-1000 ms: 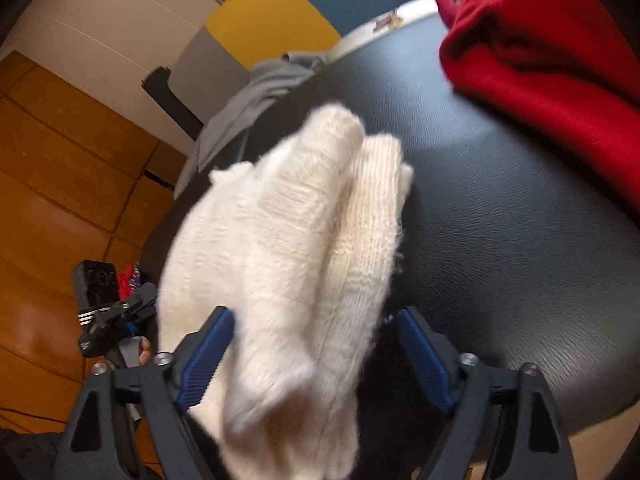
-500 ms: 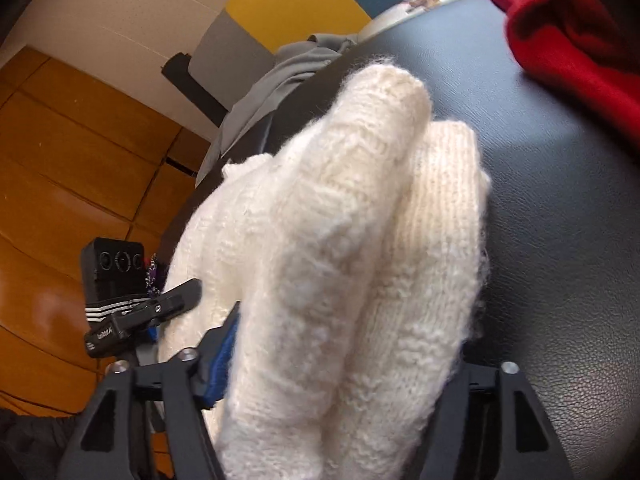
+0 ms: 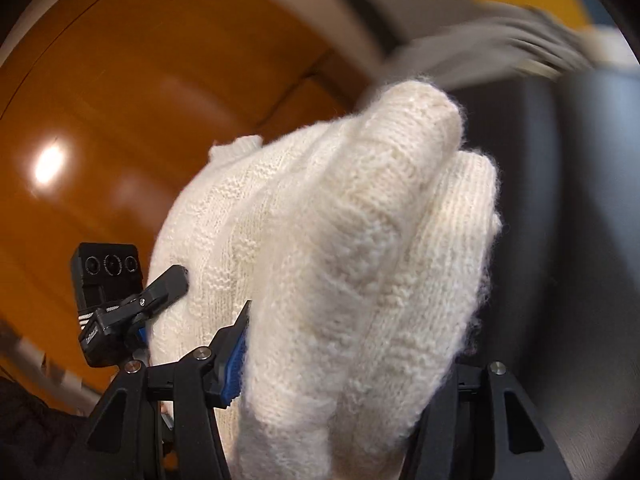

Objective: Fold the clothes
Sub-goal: 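Carry the sweater with both grippers and lower it onto the red garment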

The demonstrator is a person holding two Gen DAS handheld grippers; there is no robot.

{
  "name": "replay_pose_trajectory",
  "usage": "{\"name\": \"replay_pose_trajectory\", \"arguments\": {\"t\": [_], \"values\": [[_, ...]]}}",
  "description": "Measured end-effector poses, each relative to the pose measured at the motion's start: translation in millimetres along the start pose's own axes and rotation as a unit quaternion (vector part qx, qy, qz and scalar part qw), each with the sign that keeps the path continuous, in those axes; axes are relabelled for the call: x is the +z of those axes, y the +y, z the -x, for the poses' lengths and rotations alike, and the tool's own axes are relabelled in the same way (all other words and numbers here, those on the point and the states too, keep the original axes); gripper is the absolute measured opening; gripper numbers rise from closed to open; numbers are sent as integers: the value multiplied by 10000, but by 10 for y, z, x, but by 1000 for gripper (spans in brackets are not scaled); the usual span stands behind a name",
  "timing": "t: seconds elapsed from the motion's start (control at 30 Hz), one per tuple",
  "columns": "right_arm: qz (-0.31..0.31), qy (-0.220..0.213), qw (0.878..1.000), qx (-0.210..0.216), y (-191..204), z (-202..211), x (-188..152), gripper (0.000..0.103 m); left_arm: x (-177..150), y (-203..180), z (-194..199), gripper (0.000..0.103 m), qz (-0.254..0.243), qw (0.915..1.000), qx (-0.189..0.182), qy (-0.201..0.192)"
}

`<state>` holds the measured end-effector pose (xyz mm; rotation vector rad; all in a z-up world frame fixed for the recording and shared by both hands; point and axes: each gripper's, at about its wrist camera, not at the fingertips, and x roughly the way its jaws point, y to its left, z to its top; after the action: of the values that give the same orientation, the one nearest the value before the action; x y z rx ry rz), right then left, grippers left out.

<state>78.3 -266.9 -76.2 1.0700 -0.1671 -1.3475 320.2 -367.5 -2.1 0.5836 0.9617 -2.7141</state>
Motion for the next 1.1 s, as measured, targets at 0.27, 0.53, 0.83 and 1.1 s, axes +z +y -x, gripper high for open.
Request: {"name": "replay_pose_trajectory", "arguments": {"t": [0.27,0.53,0.83,1.1], "values": [[1640,478,9809,930,1418,-1527,1350,56,866,820,1210,54,689,9759,1179,-1700],[1034,1265,9846,623,1113,-2893,1592,59,985,2572,680,53,2300,9389,2478,-644],[596,1708,9828,365,748,-3555,1717,86,981,2631,953,64,2051,9488,2202,-964],[2507,72,9658,-666,1452,-2624,1863,75,1107,1973,1515,90,995,9239,3233,-1789]]}}
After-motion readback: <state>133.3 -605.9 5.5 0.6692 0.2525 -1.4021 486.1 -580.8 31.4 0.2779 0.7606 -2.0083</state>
